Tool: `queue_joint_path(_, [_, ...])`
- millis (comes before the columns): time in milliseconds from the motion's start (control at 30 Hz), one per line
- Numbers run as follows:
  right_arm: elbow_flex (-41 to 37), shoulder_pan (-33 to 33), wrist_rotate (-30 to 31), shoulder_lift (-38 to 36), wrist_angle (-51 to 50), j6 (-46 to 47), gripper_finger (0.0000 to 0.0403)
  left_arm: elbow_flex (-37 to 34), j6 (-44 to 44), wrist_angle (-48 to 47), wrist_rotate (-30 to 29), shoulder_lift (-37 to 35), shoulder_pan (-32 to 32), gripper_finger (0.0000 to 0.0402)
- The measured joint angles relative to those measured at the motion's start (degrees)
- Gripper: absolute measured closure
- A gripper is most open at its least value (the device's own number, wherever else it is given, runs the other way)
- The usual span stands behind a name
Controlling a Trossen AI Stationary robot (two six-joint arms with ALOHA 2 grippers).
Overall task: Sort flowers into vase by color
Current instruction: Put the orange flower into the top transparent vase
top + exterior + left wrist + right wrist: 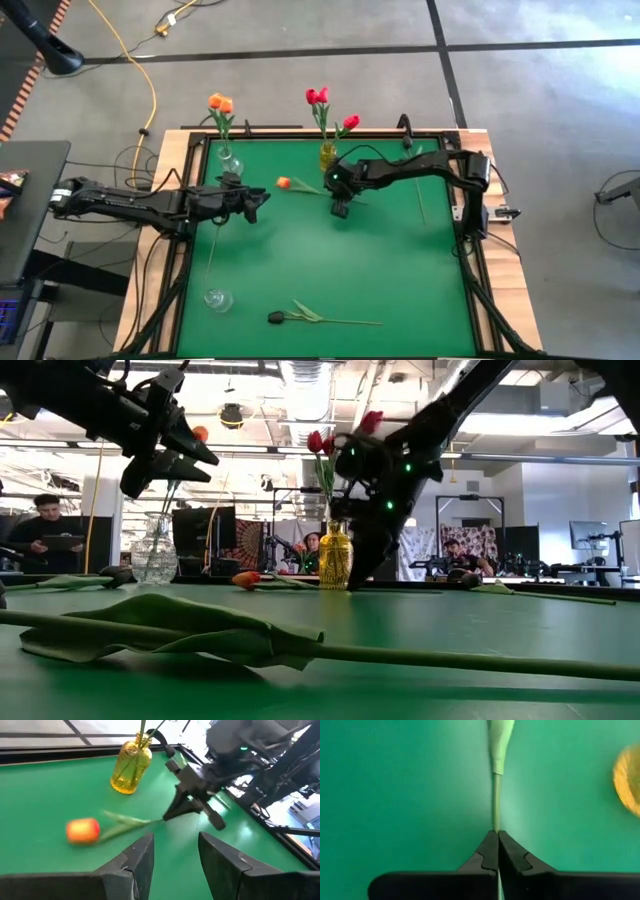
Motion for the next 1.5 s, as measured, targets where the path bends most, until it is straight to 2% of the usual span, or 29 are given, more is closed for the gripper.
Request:
queue_joint_path(267, [1.5, 3.5, 0.0, -5.5, 1.3, 4.2, 0.0386, 0.0, 2.4, 2.1, 0.8, 0.0, 0.0, 0.026])
queue_joint_path(500, [1.7, 3.8, 0.5, -10.2, 5.0, 10.9, 0.0385, 0.0, 8.5, 5.7, 5.8, 0.0, 0.0, 0.026])
queue_joint_path(767, [1.7, 4.1, 0.6, -15.0, 16.4, 15.2, 0.0385, 0.0, 6.2, 7.9, 6.0, 0.2, 0.1, 0.026])
queue_joint_path(900, [1.7, 5.0, 0.0, -16.2, 24.9, 16.1, 0.0385, 0.0, 5.9, 14.6, 5.7, 0.5, 0.1, 0.026])
queue_joint_path(1167, [1.7, 8.0, -0.8, -16.5, 35.4, 16.1, 0.0385, 0.0, 15.7, 33.3, 3.4, 0.4, 0.3, 0.026])
queue_joint_path(1367, [1.7, 8.6, -0.9, -16.4, 38.8, 16.7, 0.0385, 0.0, 17.4, 35.5, 3.0, 0.5, 1.4, 0.026])
queue_joint_path(1500, [1.7, 8.6, -0.9, -16.4, 38.8, 17.2, 0.0385, 0.0, 17.0, 37.6, 3.7, 3.3, 1.9, 0.026])
